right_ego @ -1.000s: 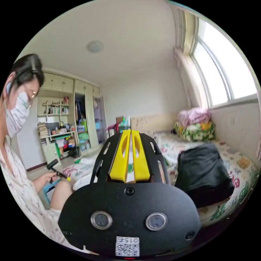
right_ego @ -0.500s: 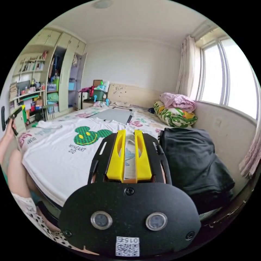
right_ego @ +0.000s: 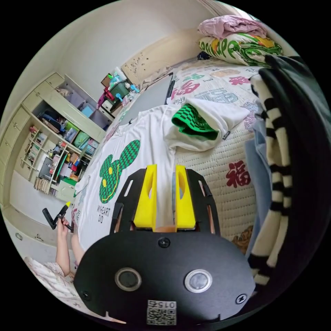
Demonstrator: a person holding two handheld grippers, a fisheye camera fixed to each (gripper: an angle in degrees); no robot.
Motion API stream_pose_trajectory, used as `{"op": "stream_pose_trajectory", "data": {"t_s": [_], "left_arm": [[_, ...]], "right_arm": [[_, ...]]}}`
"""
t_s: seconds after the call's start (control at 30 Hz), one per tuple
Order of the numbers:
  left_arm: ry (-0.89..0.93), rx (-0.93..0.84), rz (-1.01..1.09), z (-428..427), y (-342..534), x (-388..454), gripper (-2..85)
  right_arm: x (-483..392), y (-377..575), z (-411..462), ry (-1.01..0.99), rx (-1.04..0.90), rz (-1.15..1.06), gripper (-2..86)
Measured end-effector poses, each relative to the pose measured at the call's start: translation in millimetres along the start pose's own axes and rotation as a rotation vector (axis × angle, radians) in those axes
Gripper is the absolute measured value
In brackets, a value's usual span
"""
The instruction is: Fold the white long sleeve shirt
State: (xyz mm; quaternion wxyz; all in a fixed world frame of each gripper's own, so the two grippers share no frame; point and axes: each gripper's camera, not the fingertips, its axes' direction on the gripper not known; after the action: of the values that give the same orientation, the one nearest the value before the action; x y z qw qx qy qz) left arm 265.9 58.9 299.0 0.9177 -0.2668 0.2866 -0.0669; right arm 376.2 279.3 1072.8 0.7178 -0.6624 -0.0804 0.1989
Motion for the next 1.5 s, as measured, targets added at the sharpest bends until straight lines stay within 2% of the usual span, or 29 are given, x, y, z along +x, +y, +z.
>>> {"op": "stream_pose_trajectory", "data": {"t_s": [0.1,0.27,0.4,0.5,0.7,0.97,1.23,1.4,1.5], "left_arm": [[0.123,-0.029,-0.010,52.1,-25.5,-21.7,-0.8],[0.236,-0.096,-0.012,118.1,-65.7,-41.6,-0.7],[0.238,-0.140,-0.005,158.7,-90.3,-48.8,0.0],[0.195,-0.189,-0.071,197.5,-108.2,-63.6,2.8],[0.191,-0.190,-0.127,245.1,-128.4,-79.5,6.9],[0.254,-0.262,-0.161,321.4,-168.1,-94.8,8.9],[0.112,-0.202,-0.102,327.3,-189.5,-97.8,0.5],[0.117,-0.245,-0.115,347.6,-197.8,-107.2,1.1],[0.083,-0.190,-0.143,331.1,-199.0,-116.7,5.1]], "right_arm": [[7.3,-41.3,28.8,-0.047,-0.060,0.052,8.9],[-2.1,-75.9,39.4,0.082,-0.090,0.015,1.2],[5.4,-87.0,12.2,0.179,-0.025,0.019,-0.4],[12.8,-90.5,8.5,0.160,-0.039,0.037,-0.6],[-15.9,-78.3,21.9,0.295,-0.060,-0.072,-0.7],[-2.4,-51.9,6.9,0.233,-0.035,-0.015,-0.6],[-17.0,-16.8,0.7,0.294,-0.053,-0.071,-0.5],[-32.5,9.2,0.6,0.362,-0.061,-0.120,0.2],[-30.8,26.6,-16.8,0.351,-0.064,-0.078,3.3]]}}
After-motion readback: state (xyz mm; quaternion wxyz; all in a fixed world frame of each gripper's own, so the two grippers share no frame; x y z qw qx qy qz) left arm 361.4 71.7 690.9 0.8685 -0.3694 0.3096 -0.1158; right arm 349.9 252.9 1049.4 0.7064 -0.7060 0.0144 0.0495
